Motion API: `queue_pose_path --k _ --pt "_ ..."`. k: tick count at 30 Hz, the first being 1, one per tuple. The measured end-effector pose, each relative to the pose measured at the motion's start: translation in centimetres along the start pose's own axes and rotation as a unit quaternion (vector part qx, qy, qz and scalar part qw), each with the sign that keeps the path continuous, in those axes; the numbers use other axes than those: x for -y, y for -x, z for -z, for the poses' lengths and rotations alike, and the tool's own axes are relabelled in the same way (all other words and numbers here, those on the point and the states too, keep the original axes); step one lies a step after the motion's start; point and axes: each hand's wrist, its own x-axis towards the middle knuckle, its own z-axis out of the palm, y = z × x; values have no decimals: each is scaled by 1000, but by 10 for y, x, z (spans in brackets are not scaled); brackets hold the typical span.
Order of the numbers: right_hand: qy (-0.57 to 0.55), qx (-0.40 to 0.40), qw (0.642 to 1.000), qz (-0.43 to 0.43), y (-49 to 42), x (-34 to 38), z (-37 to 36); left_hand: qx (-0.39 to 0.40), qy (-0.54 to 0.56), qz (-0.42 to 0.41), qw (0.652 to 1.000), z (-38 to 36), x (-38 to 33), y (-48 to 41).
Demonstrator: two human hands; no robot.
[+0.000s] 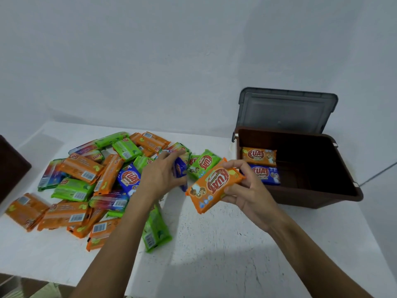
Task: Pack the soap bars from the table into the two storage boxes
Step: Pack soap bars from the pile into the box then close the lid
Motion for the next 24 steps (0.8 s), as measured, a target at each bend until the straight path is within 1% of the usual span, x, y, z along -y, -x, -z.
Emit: queue_pose_path --k 1,3,5,7,10,13,16,18,21,24 --pt "-5 -14 1000 8 0 4 2 -20 28 -5 999 5 -2 -1" --pt "-20 -40 999 20 0 11 7 -46 118 -7 992 13 -7 -3" --pt "-16 -66 997 36 0 20 14 -66 216 7 974 19 -14 -6" --pt "1 -94 994 54 -1 28 23 -93 285 19 954 21 -25 -9" --pt "-3 -127 989 73 -5 40 40 -104 404 37 908 21 -43 -11" --pt "-1 -176 983 52 -14 50 62 -90 506 62 856 12 -60 -14" --pt "-73 -252 965 20 -26 57 82 -80 557 73 823 -1 -72 -18" --pt "-127 -288 949 17 -32 59 95 -75 585 88 803 -9 -79 -20" --pt "-128 -294 947 1 -38 57 109 -77 601 106 789 -20 -87 -23" --pt "-138 -276 951 -13 -44 53 119 -66 616 120 775 -31 -93 -27"
